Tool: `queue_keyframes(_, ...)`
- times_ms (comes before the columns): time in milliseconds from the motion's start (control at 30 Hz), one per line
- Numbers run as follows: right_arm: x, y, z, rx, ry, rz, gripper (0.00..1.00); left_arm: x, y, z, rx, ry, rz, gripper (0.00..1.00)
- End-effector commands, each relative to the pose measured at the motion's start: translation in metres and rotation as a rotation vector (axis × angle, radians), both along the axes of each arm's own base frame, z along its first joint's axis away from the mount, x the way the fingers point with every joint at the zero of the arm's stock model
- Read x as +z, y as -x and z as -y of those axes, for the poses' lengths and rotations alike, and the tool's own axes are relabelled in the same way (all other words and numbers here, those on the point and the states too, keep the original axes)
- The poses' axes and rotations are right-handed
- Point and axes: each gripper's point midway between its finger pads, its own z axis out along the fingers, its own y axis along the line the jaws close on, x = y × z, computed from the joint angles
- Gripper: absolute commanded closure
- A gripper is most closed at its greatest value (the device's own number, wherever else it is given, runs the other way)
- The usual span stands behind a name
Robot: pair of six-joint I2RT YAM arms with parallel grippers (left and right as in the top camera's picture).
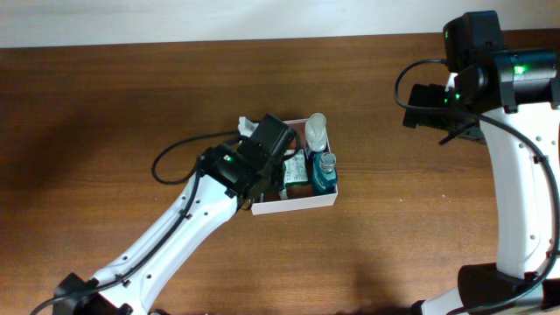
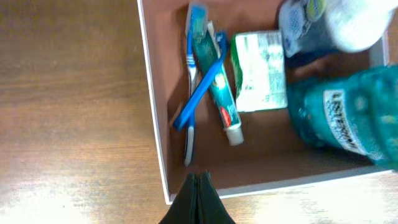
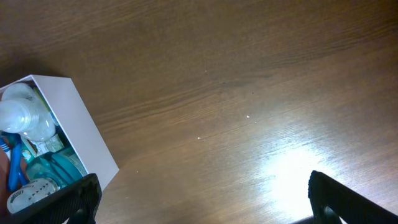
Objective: Pack container
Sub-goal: 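Open the left gripper to release the soap bar inside the box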
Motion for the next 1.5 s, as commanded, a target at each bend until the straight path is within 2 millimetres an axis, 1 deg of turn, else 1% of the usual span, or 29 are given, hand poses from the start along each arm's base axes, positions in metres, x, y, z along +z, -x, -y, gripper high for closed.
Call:
queue_keyframes(0, 0.003, 0.000, 0.004, -0.009, 0.015, 0.009, 0.02, -0.023, 0.015, -0.001, 0.018, -0.025, -0.059, 0.99)
queue_keyframes(100, 0.003, 0.000, 0.004, -0.008, 0.015, 0.009, 0.02, -0.043, 0.024, -0.002, 0.054, -0.036, -0.095, 0.99)
queue_keyframes(200, 0.003, 0.000, 0.004, -0.009, 0.015, 0.009, 0.02, -0.055, 0.031, 0.001, 0.071, -0.021, -0.129, 0.99)
queue_keyframes(333, 0.003, 0.000, 0.004, -0.009, 0.015, 0.009, 0.02, -0.061, 0.039, 0.004, 0.059, -0.003, -0.166, 0.99)
queue_keyframes(600, 0.003, 0.000, 0.004, -0.008, 0.015, 0.009, 0.02, -0.064, 0.044, 0.005, 0.049, -0.005, -0.180, 0.99)
queue_keyframes(733, 0.003, 0.000, 0.004, -0.009, 0.015, 0.009, 0.02, -0.074, 0.047, 0.004, 0.047, -0.011, -0.186, 1.00)
queue_keyframes(867, 0.003, 0.000, 0.004, -0.009, 0.015, 0.009, 0.02, -0.089, 0.050, 0.001, 0.047, -0.012, -0.186, 0.99)
queue_keyframes(933, 0.003, 0.000, 0.004, -0.009, 0.015, 0.009, 0.02, -0.093, 0.049, -0.001, 0.050, -0.018, -0.174, 0.99)
queue_keyframes(1000, 0.003, 0.000, 0.004, -0.008, 0.015, 0.009, 0.02, -0.094, 0.047, -0.005, 0.057, -0.033, -0.161, 0.99)
queue_keyframes(1300, 0.003, 0.000, 0.004, -0.009, 0.015, 0.009, 0.02, -0.093, 0.046, -0.003, 0.055, -0.029, -0.160, 0.99)
queue_keyframes(1400, 0.003, 0.000, 0.004, -0.008, 0.015, 0.009, 0.02, -0.088, 0.041, -0.007, 0.064, -0.048, -0.129, 0.99)
queue_keyframes(1467, 0.003, 0.000, 0.004, -0.008, 0.015, 0.009, 0.02, -0.079, 0.037, -0.009, 0.070, -0.050, -0.098, 1.00)
